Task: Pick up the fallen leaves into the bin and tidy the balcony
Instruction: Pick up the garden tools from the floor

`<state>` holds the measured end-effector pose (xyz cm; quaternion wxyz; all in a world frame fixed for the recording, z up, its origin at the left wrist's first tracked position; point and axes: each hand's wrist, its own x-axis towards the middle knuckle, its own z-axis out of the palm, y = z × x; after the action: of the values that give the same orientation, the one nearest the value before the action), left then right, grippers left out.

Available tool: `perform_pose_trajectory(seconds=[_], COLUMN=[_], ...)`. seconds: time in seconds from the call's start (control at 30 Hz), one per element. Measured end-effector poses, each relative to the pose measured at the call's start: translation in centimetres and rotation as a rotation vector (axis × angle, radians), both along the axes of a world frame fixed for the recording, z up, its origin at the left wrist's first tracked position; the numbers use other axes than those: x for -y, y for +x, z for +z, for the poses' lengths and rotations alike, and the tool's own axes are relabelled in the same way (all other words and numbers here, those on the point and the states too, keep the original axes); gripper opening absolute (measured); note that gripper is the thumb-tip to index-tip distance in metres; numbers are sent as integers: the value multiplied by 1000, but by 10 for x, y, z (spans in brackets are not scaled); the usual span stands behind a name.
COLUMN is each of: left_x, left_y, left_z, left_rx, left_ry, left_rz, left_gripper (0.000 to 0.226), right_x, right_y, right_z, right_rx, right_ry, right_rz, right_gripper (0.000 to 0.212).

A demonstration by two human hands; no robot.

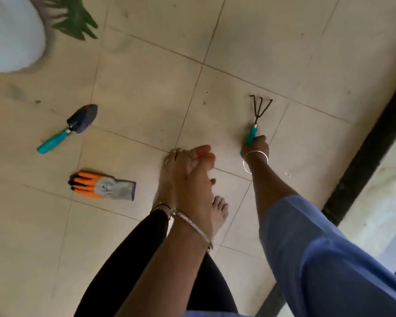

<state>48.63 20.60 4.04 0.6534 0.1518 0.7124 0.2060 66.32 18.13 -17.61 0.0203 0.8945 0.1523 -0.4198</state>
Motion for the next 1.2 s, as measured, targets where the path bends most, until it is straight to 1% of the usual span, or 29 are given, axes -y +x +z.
perform_pose_trajectory(seconds=[0.03, 0.07, 0.13, 0.17, 0.2, 0.27, 0.3, 0.33, 0.37, 0.4, 0.43, 0.47, 0.53, 0.6, 0.63, 0.7, 0.77, 0.83, 0.87, 0.9, 0.93, 0.97, 1.0, 1.03, 1.07, 1.1, 1.13, 1.17, 1.2], left_x=[4, 6, 6, 6, 3, -4, -2, 4, 7, 4, 2, 0, 3, 1, 2, 6, 9, 16, 19, 22, 24, 22, 21, 24, 32, 30, 23, 7, -1], left_y=[-2, -2, -3, -6, -14, -26, -35, -39, -44, -49, -52, -60, -76, -94, -102, -115, -125, -138, -147, -154, -159, -165, -166, -164, -157, -157, -163, -174, -183], left_z=[0, 2, 14, 15, 15, 12, 8, -4, -5, 6, 24, 34, 42, 46, 48, 47, 37, 33, 33, 26, 40, 17, 8, -13, -27, -35, -29, -12, 3], left_rx=[-15, -39, -17, -7, -7, 16, 31, 36, 45, 36, 29, 78, 122, 146, 184, 226, 144, 59, 28, -32, -70, -106, -97, -19, 85, 201, 161, 91, 94], left_ry=[15, -16, -122, -148, -124, -37, -45, -103, -146, -120, -111, -132, -156, -175, -199, -167, -110, -76, -87, -102, -107, -115, -150, -102, -82, -90, -102, -204, -238], left_rz=[-50, -33, 103, 162, 176, 80, 49, 52, 94, 139, 191, 284, 382, 463, 535, 681, 807, 946, 996, 1057, 1122, 1228, 1317, 1433, 1508, 1550, 1630, 1676, 1637], left_gripper=[17, 12, 10, 12, 13, 27, 36, 41, 40, 36, 33, 34, 37, 39, 41, 43, 37, 27, 20, 13, 9, 8, 12, 23, 40, 50, 40, 22, 12], right_x=[-2, -1, -4, -5, -10, -23, -29, -33, -36, -37, -35, -33, -25, -17, -13, -5, 2, 4, 2, -4, -11, -23, -37, -54, -72, -91, -111, -129, -144], right_y=[-4, -6, -15, -21, -30, -46, -57, -67, -78, -87, -95, -106, -127, -150, -165, -189, -203, -214, -220, -225, -229, -237, -241, -249, -257, -267, -280, -293, -310], right_z=[-1, -4, 1, 6, 17, 52, 77, 103, 132, 158, 183, 206, 241, 265, 272, 279, 273, 261, 250, 238, 221, 201, 178, 156, 135, 120, 101, 87, 75], right_rx=[10, 6, -55, -104, -148, -263, -340, -404, -454, -487, -518, -550, -622, -693, -729, -790, -786, -662, -627, -634, -621, -566, -478, -393, -324, -293, -298, -312, -314], right_ry=[-8, -15, -5, 29, 88, 203, 231, 235, 237, 243, 260, 281, 335, 394, 415, 428, 418, 491, 518, 469, 377, 295, 244, 206, 203, 204, 212, 214, 210], right_rz=[11, 7, -62, -134, -213, -444, -540, -549, -475, -356, -221, -66, 212, 376, 434, 518, 573, 715, 744, 675, 655, 702, 818, 941, 1021, 1064, 1104, 1158, 1222], right_gripper=[38, 38, 37, 34, 29, 16, 14, 16, 18, 20, 24, 26, 27, 28, 32, 36, 30, 20, 20, 25, 30, 32, 31, 27, 20, 17, 21, 31, 40])
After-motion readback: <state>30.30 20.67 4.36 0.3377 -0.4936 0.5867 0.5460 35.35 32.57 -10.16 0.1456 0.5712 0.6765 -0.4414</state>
